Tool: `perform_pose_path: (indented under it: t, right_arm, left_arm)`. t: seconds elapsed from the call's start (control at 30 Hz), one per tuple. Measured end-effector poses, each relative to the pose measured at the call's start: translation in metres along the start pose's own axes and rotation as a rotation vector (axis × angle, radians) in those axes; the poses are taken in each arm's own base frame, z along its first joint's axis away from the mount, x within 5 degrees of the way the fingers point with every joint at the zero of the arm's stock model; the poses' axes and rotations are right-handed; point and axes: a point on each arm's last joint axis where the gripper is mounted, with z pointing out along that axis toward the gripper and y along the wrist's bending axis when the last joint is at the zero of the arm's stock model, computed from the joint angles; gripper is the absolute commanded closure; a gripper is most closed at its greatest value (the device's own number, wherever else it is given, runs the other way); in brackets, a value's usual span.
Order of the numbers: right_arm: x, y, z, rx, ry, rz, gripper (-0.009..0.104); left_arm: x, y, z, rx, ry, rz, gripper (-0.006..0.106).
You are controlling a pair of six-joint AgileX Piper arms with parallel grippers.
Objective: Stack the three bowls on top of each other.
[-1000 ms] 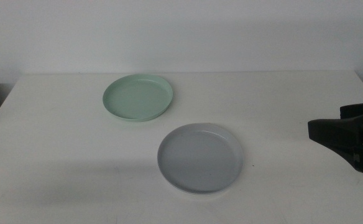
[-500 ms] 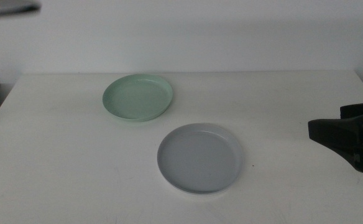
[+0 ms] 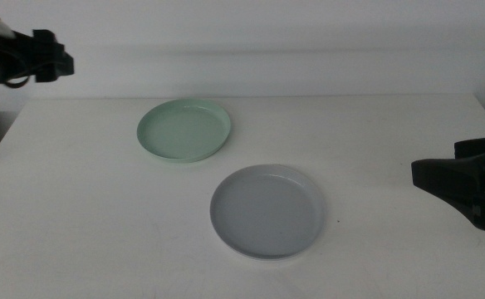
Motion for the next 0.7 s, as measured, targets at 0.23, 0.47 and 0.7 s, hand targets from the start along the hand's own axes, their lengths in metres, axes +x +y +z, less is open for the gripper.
perform_pose_path:
  t: [0.23, 0.47, 0.7]
  right_arm:
    - [0.0, 0.0, 0.0, 0.0, 0.0, 0.0, 0.043]
    - [0.0, 0.0, 0.0, 0.0, 0.0, 0.0, 0.043]
    - [0.0, 0.0, 0.0, 0.0, 0.0, 0.0, 0.043]
  left_arm:
    - [0.001, 0.006, 0.059, 0.017, 0.048, -0.053, 0.024]
    - [0.002, -0.004, 0.14, 0.055, 0.136, -0.034, 0.024]
    - [0.032, 0.007, 0.217, 0.054, 0.244, -0.076, 0.024]
